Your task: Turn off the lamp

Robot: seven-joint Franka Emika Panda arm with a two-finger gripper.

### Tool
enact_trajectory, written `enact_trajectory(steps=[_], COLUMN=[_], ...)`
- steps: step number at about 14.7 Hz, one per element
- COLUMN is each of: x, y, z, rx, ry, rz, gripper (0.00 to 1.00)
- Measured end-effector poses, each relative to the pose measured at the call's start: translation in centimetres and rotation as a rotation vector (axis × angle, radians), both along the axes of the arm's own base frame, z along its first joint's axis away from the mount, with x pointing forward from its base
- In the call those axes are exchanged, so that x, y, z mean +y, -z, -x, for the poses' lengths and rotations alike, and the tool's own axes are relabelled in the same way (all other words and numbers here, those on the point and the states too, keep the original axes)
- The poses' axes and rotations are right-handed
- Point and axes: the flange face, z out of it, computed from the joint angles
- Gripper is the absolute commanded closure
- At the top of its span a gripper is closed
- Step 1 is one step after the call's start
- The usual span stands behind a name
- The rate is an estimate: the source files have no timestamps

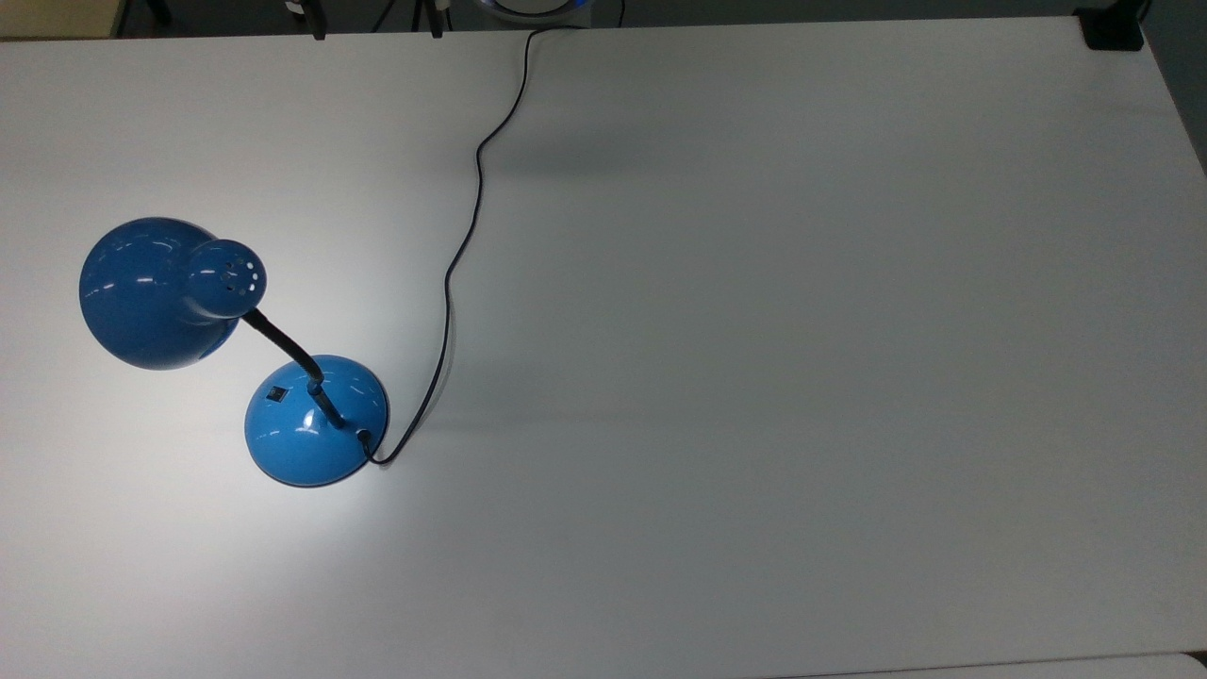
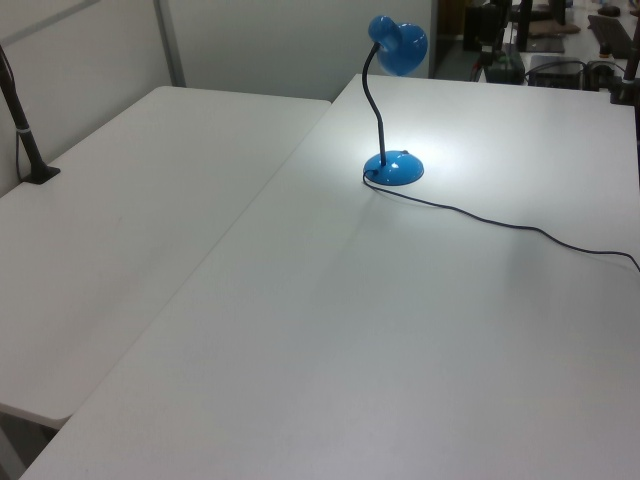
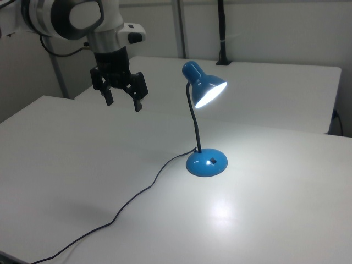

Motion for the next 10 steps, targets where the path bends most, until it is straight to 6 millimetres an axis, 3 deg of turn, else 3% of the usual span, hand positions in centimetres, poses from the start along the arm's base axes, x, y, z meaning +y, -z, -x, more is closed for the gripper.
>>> enact_trajectory(steps=[10], x=[0.01], y=[0.0], z=[0.0], rx=[0.001], ry=[0.038], rz=[-0.002], gripper=[0.0])
